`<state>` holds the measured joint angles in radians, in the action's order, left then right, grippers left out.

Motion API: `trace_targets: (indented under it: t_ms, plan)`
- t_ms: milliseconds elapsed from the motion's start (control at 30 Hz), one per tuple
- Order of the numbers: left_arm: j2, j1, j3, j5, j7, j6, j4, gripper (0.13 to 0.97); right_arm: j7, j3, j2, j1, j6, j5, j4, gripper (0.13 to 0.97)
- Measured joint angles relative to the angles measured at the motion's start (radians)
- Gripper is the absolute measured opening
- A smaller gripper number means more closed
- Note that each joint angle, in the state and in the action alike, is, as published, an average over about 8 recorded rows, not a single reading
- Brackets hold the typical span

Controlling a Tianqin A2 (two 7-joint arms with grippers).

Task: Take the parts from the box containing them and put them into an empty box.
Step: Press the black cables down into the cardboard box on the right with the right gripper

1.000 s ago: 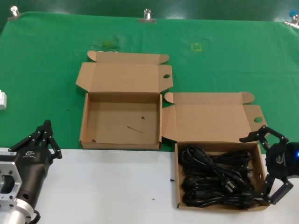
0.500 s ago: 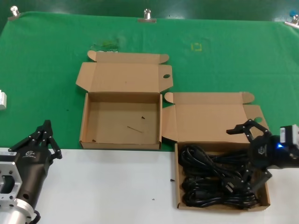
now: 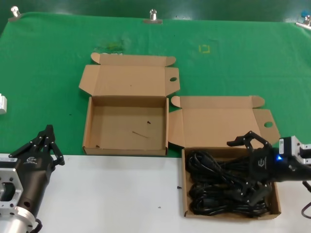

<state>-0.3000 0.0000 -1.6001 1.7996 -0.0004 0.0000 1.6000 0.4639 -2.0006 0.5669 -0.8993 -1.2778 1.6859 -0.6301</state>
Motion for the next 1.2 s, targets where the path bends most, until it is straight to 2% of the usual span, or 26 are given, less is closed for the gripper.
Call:
trace_targets:
  t_ms: [500, 967, 1200]
  plan:
    - [0.000, 0.000, 0.000, 0.000, 0.000, 0.000, 0.000, 0.139, 0.028, -0.017, 0.017, 0.020, -0.016, -0.035, 0.043, 0.966]
    - [0.000, 0.000, 0.000, 0.000, 0.000, 0.000, 0.000, 0.139, 0.074, -0.009, -0.020, -0.013, -0.002, -0.046, 0.140, 0.966]
    - [0.000, 0.000, 0.000, 0.000, 0.000, 0.000, 0.000, 0.139, 0.075, -0.007, -0.025, -0.008, -0.001, -0.050, 0.148, 0.948]
